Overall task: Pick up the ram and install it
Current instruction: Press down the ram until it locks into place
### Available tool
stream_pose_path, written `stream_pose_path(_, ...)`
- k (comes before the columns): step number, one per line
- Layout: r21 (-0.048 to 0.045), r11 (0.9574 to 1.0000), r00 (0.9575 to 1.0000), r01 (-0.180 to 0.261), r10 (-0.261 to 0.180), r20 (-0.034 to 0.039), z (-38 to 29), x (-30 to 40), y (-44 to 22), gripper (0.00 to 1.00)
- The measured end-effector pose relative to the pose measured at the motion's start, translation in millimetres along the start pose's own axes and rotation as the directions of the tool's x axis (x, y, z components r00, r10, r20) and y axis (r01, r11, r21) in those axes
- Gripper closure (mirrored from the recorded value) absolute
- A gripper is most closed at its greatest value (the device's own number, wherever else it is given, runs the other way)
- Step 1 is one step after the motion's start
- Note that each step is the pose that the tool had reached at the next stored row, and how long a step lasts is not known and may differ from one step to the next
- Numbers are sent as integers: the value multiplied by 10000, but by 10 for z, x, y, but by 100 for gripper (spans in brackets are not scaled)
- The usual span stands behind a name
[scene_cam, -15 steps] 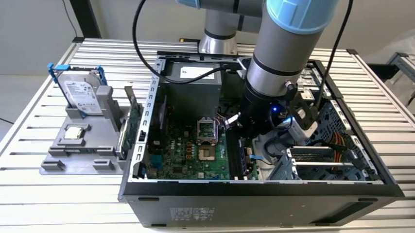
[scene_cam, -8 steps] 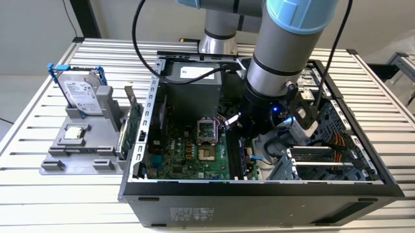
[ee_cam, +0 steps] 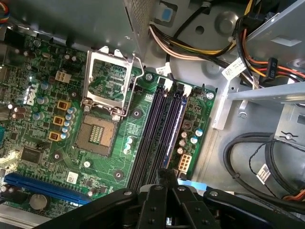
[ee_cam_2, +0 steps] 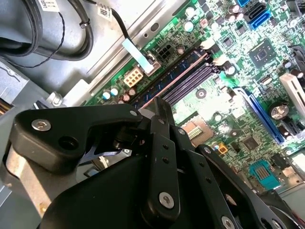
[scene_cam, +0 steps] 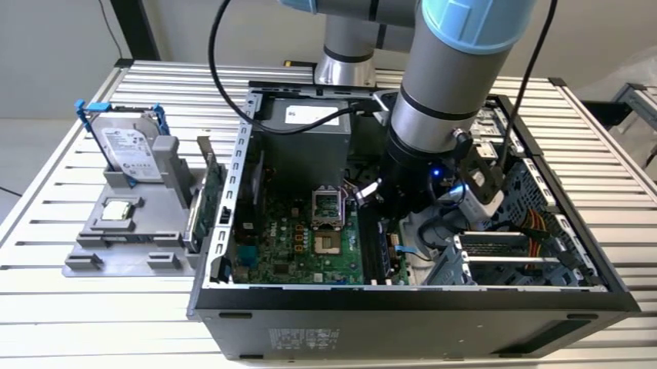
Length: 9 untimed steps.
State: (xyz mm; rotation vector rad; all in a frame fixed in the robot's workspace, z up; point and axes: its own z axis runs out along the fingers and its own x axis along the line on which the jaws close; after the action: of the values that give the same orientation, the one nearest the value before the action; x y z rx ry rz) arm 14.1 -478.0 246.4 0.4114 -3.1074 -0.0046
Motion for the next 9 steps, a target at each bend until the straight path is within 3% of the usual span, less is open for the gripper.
stream_pose_path(9,3,9988,9988,489,-489,-2,0,0,0,100)
